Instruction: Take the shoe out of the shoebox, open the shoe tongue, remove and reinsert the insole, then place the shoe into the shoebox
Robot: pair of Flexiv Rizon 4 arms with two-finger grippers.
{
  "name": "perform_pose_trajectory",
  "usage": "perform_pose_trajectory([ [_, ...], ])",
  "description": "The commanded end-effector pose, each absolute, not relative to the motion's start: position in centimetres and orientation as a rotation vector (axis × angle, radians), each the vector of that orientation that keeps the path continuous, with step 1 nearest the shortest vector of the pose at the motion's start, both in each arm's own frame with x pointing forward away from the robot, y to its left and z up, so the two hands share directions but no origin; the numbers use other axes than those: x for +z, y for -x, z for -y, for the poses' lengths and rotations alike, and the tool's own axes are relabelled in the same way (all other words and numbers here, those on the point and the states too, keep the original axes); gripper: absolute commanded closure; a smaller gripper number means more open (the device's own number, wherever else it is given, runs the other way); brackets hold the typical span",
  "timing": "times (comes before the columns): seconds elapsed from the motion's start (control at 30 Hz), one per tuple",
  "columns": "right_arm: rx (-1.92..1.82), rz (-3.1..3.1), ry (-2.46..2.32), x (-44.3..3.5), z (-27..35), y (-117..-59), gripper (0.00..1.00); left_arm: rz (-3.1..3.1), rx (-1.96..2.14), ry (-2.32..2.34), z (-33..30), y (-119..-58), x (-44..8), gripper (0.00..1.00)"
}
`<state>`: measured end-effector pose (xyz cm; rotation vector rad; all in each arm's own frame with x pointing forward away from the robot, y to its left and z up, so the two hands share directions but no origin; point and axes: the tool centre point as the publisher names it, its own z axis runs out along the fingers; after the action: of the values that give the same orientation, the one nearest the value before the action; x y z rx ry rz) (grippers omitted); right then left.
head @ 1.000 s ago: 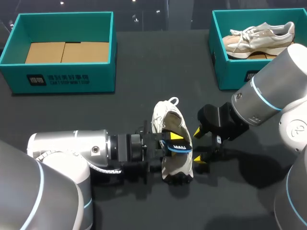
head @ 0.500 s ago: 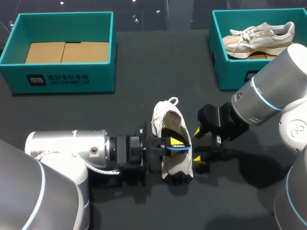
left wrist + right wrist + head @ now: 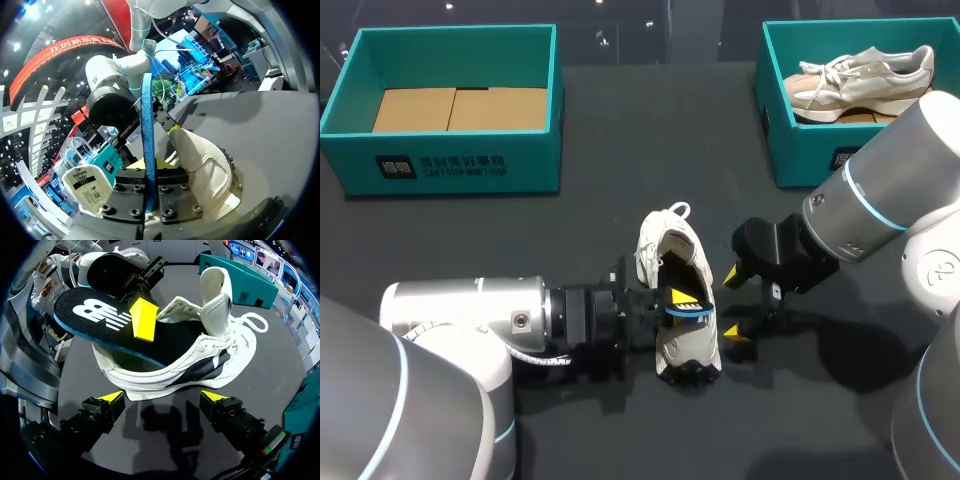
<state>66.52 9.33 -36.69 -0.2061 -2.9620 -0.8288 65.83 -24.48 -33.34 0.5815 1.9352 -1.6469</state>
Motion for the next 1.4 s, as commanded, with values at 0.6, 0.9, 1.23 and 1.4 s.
perform_pose_trajectory([
  [0.6, -0.828, 2.962, 0.205, -36.8, -9.4, -66.5, 0.0, -1.903, -1.719, -0.517, 24.2, -64.5, -30.1, 0.67],
  [0.9, -0.828, 2.962, 0.205, -36.8, -9.4, -66.5, 0.0, -1.931, -1.664, -0.615, 25.0, -64.0, -30.4, 1.0],
  [1.23, -0.828, 2.962, 0.205, -36.8, -9.4, -66.5, 0.0, -1.945, -1.566, -0.686, 25.9, -65.0, -32.8, 1.0],
  [1.4, -0.828, 2.962, 0.205, -36.8, -9.4, -66.5, 0.0, -1.961, -1.528, -0.682, 25.7, -65.8, -33.4, 1.0],
])
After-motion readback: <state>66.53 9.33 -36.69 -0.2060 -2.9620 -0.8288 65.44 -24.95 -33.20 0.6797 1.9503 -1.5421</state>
